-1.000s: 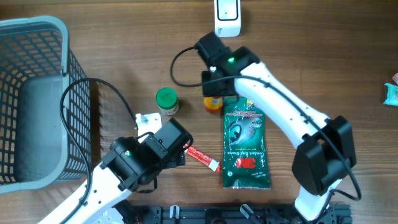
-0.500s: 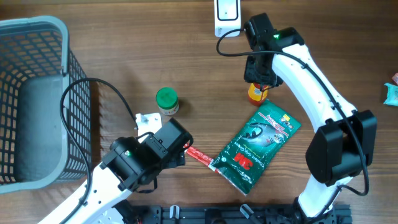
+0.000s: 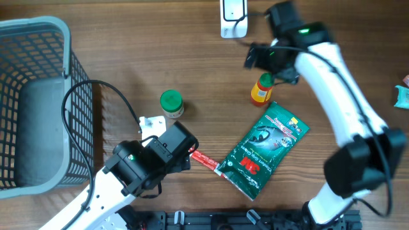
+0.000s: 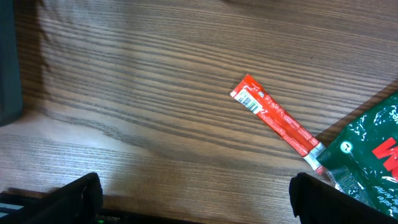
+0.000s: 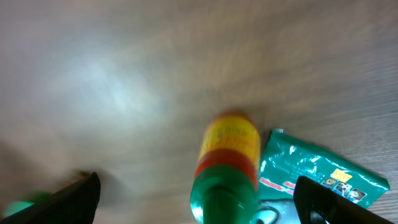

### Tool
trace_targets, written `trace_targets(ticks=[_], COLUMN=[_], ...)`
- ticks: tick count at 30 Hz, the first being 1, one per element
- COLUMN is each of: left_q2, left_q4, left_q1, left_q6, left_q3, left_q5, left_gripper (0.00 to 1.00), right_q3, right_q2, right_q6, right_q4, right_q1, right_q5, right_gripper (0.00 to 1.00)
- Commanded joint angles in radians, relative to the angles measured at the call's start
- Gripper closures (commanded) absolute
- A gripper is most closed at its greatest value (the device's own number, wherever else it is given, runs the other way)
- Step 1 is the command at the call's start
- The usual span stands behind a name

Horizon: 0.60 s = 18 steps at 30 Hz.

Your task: Scan the item barcode

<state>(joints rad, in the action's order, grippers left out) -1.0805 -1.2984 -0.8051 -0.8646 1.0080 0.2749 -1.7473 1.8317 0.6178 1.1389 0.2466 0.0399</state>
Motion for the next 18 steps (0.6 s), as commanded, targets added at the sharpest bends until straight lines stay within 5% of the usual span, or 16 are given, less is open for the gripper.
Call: trace_targets(ticks=[1, 8, 13, 18], left_q2=[0.007, 0.007, 0.007, 0.007], left_q4=[0.0, 0.0, 0.0, 0.0], left_q1=[-0.002, -0.002, -0.002, -0.002], left_q6=[0.016, 0.016, 0.016, 0.016], left_q3=[0.01, 0.01, 0.01, 0.01], left_q5=[0.002, 0.002, 0.002, 0.002], left_gripper=[0.0, 0.0, 0.0, 0.0], right_q3=[-0.051, -0.021, -0.021, -0.019], right_q2=[-0.108, 0.057, 0.248, 0.324], right_q6=[0.16, 0.163, -0.077, -0.135], right_q4=[-0.017, 0.063, 0.143, 0.169], right_q1=[-0.148, -0.443, -0.484, -0.48], right_q5=[0.051, 0.441, 0.745, 0.767], right_gripper=[0.0, 0.0, 0.0, 0.0])
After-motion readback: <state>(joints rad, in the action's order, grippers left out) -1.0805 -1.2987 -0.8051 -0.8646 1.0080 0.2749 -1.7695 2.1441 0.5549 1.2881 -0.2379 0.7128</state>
